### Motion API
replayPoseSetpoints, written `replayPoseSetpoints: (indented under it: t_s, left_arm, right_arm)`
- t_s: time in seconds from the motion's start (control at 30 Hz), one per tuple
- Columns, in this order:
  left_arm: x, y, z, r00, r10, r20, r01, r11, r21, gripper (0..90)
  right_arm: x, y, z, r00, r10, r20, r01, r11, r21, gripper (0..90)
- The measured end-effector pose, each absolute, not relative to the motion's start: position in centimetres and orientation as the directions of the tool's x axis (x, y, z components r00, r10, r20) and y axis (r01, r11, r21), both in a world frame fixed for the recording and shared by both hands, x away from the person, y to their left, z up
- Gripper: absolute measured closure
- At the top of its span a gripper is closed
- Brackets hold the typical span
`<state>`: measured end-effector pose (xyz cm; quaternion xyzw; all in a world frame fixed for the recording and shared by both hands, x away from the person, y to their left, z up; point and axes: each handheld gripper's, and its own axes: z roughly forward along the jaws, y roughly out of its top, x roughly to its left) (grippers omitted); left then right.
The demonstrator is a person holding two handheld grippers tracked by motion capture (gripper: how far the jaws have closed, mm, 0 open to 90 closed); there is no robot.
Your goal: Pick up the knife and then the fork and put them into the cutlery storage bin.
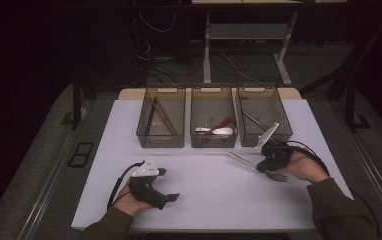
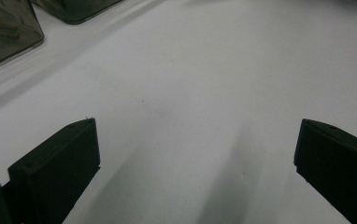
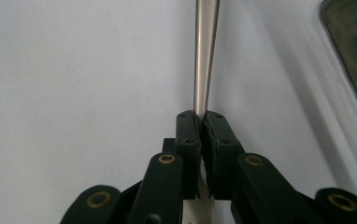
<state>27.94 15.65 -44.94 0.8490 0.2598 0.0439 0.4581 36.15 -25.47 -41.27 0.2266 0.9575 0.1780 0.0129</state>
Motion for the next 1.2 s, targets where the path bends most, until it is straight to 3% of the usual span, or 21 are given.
replayPoseSetpoints:
  t_s: [1.2]
  left_arm:
    - [27.9,15.6,-44.9,0.863,0.477,-0.166,0.399,-0.445,0.801,0.0]
  right_arm:
    - [36.9,-29.5,-38.7,-0.809,0.573,0.129,0.503,0.562,0.657,84.4]
